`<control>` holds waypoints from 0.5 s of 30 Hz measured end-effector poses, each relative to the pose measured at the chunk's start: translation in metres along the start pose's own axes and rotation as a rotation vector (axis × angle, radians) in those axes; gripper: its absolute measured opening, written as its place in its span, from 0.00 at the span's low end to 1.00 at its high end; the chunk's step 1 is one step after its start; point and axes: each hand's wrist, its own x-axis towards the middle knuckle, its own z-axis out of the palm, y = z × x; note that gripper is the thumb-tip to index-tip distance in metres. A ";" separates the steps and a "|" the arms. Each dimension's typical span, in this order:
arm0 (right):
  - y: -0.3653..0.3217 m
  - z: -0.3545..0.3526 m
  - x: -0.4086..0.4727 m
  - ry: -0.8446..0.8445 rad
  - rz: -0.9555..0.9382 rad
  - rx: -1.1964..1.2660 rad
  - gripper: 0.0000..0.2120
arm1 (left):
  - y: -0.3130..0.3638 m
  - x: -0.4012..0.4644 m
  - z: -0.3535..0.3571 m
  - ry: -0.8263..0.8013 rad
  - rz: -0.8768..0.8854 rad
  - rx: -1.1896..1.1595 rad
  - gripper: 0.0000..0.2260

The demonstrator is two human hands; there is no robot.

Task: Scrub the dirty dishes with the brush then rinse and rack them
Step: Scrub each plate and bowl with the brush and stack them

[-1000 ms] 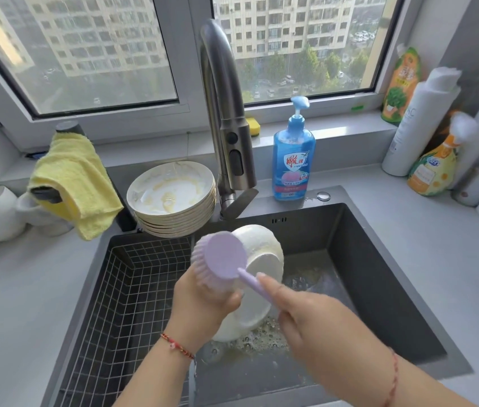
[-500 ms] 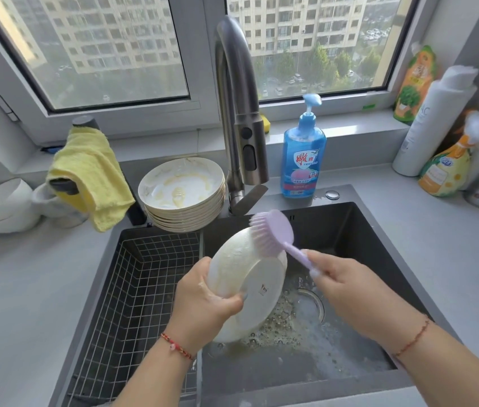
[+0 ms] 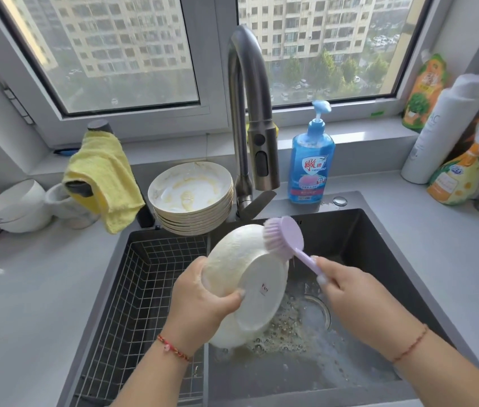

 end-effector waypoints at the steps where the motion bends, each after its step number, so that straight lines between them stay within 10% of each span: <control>1: 0.005 0.002 0.001 -0.012 0.026 -0.003 0.16 | 0.000 0.001 -0.003 0.006 -0.010 -0.011 0.18; 8: 0.027 0.013 0.001 -0.069 0.084 -0.033 0.14 | 0.004 0.004 -0.017 0.032 0.063 0.094 0.18; 15: 0.031 0.013 0.004 -0.079 0.076 0.005 0.13 | 0.013 0.007 -0.028 0.017 0.641 0.530 0.21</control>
